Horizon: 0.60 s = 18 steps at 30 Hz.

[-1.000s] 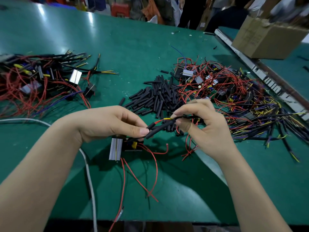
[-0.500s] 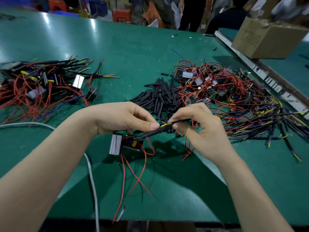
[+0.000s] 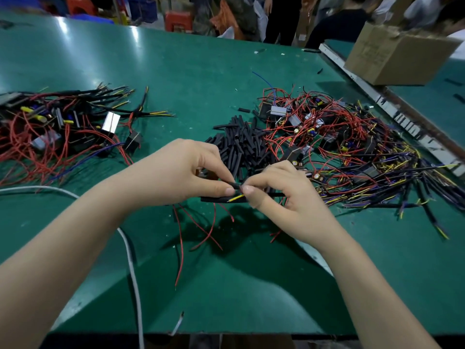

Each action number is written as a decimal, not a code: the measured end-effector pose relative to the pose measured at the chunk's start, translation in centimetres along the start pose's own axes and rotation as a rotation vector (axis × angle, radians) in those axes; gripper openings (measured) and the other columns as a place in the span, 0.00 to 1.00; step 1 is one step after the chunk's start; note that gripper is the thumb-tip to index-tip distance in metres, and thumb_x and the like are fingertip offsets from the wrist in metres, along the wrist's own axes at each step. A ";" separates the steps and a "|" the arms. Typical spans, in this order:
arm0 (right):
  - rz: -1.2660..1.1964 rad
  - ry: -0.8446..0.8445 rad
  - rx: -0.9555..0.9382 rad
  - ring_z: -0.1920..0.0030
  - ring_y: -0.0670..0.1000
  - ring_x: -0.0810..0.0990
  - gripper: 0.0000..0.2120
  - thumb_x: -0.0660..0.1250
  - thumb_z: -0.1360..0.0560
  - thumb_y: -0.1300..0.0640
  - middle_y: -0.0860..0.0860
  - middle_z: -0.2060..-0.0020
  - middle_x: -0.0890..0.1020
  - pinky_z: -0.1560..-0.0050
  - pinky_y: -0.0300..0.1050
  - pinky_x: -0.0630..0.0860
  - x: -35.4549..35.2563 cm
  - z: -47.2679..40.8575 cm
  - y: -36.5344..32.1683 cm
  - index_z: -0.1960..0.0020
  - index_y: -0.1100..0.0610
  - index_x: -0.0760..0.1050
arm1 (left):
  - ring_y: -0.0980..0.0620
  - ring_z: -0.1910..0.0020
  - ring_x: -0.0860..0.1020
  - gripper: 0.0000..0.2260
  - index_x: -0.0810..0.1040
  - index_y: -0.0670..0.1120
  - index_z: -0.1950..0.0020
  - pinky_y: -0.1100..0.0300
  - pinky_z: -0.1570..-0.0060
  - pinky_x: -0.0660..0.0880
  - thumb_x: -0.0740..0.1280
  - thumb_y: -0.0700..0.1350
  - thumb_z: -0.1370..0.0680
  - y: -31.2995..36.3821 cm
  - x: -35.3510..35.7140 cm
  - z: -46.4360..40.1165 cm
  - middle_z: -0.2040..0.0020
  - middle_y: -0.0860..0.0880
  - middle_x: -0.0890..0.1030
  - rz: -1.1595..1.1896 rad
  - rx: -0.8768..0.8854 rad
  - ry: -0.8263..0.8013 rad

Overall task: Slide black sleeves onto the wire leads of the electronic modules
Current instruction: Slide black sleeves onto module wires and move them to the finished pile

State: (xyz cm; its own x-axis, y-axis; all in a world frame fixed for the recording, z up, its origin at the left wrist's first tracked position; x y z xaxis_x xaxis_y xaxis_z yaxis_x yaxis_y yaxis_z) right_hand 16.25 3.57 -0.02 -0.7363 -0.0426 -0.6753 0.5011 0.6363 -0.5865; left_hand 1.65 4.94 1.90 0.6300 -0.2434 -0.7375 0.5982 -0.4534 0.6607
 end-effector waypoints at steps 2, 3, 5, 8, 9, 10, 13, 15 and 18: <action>0.009 -0.016 0.024 0.51 0.45 0.70 0.08 0.65 0.25 0.50 0.38 0.64 0.77 0.45 0.58 0.66 0.2 0.0 0.2 0.56 0.51 0.81 | 0.61 0.61 0.75 0.05 0.85 0.55 0.56 0.73 0.63 0.65 0.73 0.52 0.31 0.5 0.0 0.1 0.63 0.55 0.77 -0.097 0.044 0.045; 0.010 -0.024 0.037 0.51 0.43 0.70 0.08 0.65 0.25 0.50 0.37 0.64 0.76 0.45 0.56 0.65 0.3 0.0 0.3 0.56 0.51 0.81 | 0.60 0.60 0.75 0.05 0.85 0.54 0.56 0.73 0.62 0.65 0.74 0.51 0.30 0.7 0.1 0.2 0.63 0.55 0.77 -0.131 0.064 0.057; 0.025 -0.048 0.051 0.52 0.41 0.68 0.08 0.64 0.26 0.50 0.36 0.66 0.74 0.46 0.52 0.63 0.5 0.1 0.4 0.57 0.51 0.80 | 0.59 0.60 0.73 0.08 0.85 0.54 0.55 0.71 0.59 0.65 0.72 0.54 0.30 0.9 0.3 0.4 0.63 0.56 0.75 -0.202 0.092 0.051; 0.074 -0.080 0.057 0.53 0.44 0.67 0.09 0.64 0.26 0.49 0.37 0.67 0.73 0.47 0.51 0.62 0.8 0.1 0.3 0.58 0.52 0.81 | 0.57 0.60 0.69 0.16 0.85 0.55 0.52 0.59 0.56 0.68 0.63 0.60 0.30 1.2 0.9 0.7 0.62 0.57 0.73 -0.323 0.110 0.000; 0.083 -0.087 0.060 0.53 0.45 0.67 0.10 0.64 0.26 0.49 0.37 0.67 0.73 0.47 0.51 0.61 0.9 0.1 0.2 0.58 0.52 0.81 | 0.55 0.59 0.68 0.17 0.85 0.55 0.52 0.57 0.56 0.69 0.62 0.61 0.29 1.4 1.0 0.8 0.62 0.57 0.72 -0.346 0.123 -0.014; 0.084 -0.097 0.061 0.53 0.45 0.67 0.10 0.63 0.26 0.49 0.37 0.67 0.73 0.47 0.51 0.61 0.9 0.2 0.2 0.58 0.52 0.81 | 0.54 0.59 0.68 0.17 0.84 0.54 0.52 0.55 0.56 0.70 0.61 0.60 0.28 1.6 1.1 0.9 0.62 0.56 0.72 -0.355 0.142 -0.025; 0.071 -0.169 0.030 0.56 0.43 0.66 0.10 0.63 0.25 0.49 0.39 0.66 0.74 0.49 0.49 0.62 1.1 0.3 0.0 0.57 0.52 0.81 | 0.55 0.59 0.69 0.14 0.84 0.53 0.53 0.57 0.55 0.69 0.63 0.58 0.27 1.7 1.4 1.2 0.63 0.56 0.71 -0.306 0.174 -0.041; 0.060 -0.224 0.011 0.57 0.41 0.65 0.11 0.62 0.24 0.49 0.39 0.66 0.74 0.50 0.50 0.64 1.3 0.4 0.0 0.57 0.53 0.81 | 0.58 0.59 0.70 0.10 0.85 0.52 0.54 0.60 0.55 0.68 0.67 0.55 0.26 1.6 1.6 1.3 0.63 0.56 0.72 -0.269 0.195 -0.040; 0.038 -0.232 0.008 0.57 0.41 0.66 0.13 0.61 0.24 0.48 0.40 0.65 0.73 0.50 0.55 0.67 1.2 0.4 0.2 0.55 0.53 0.81 | 0.57 0.61 0.72 0.08 0.85 0.50 0.55 0.61 0.57 0.69 0.70 0.52 0.26 1.5 1.4 1.5 0.63 0.54 0.75 -0.202 0.208 0.023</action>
State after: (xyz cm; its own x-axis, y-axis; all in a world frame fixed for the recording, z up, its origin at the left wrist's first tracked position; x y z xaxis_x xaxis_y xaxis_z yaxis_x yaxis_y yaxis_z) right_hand 15.67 3.32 -1.18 -0.5933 -0.1954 -0.7809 0.5308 0.6344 -0.5620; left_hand 2.69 2.61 1.64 0.5209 -0.1121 -0.8462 0.5999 -0.6572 0.4563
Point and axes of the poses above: each hand's wrist, its own z-axis away from the middle knuckle, its own x-axis out of the palm, y = z × x, the point moved 7 cm from there along -z, towards the middle knuckle
